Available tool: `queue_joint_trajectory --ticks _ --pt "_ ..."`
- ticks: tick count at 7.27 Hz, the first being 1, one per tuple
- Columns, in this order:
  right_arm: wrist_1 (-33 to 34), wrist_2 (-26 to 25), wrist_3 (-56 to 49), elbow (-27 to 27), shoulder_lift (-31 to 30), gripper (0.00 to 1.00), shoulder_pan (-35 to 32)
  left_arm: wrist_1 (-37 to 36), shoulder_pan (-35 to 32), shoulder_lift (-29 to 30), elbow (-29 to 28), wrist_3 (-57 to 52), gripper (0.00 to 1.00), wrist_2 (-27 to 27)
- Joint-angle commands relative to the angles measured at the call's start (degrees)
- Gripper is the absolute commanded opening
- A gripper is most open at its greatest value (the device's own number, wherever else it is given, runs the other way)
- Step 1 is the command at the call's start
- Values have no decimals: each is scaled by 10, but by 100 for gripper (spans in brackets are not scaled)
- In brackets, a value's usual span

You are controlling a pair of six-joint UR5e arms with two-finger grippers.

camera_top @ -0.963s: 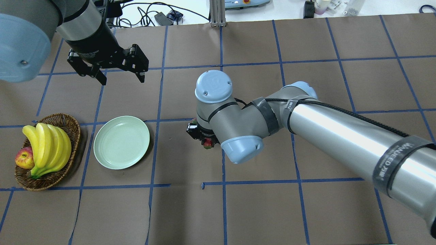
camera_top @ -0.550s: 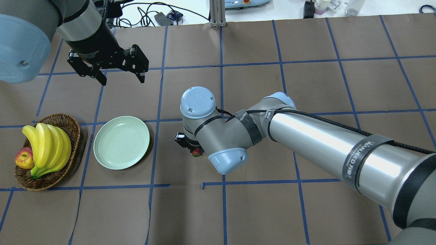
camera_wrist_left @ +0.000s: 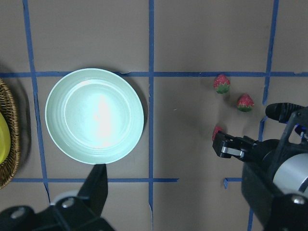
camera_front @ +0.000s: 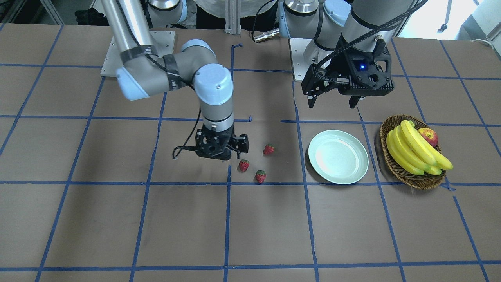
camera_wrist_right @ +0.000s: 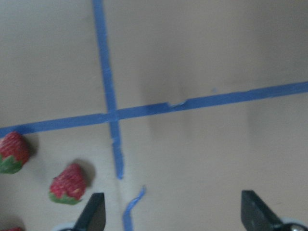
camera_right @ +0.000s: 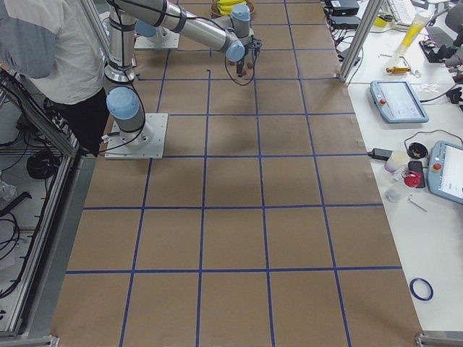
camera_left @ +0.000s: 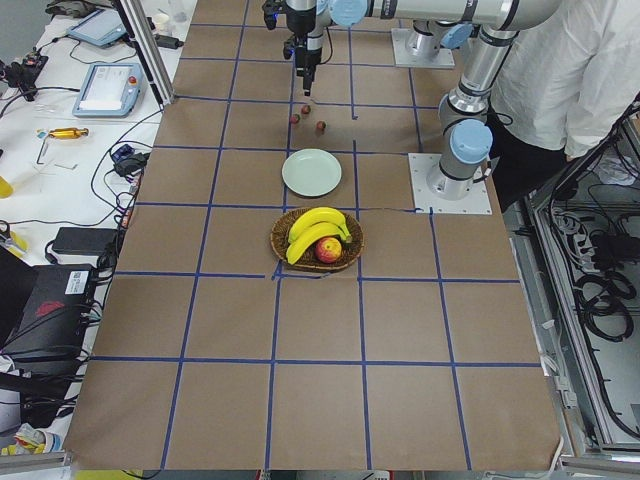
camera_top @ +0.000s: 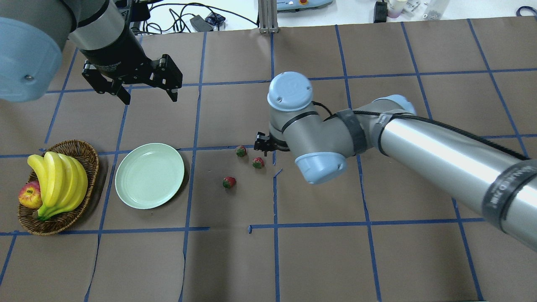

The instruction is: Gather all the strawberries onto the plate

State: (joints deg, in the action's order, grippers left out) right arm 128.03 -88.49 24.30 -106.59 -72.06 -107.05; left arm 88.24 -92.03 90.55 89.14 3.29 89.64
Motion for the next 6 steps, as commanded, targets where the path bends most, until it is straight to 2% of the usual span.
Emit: queue_joint_trajectory --ticks 1,2,3,4,5,6 --pt "-135 0 -195 17 -90 100 125 -1 0 1 1 0 100 0" --pt "-212 2 -209 62 -96 100 153 -1 0 1 1 0 100 0" --pt "-307 -1 -252 134 -99 100 166 -1 0 1 1 0 100 0" --pt "-373 -5 -267 204 -99 100 181 -1 0 1 2 0 100 0" --pt "-387 -9 -256 236 -116 100 186 -3 0 4 0 3 100 -2" --pt "-388 -12 -258 235 -135 100 192 -3 -1 10 -3 14 100 -2"
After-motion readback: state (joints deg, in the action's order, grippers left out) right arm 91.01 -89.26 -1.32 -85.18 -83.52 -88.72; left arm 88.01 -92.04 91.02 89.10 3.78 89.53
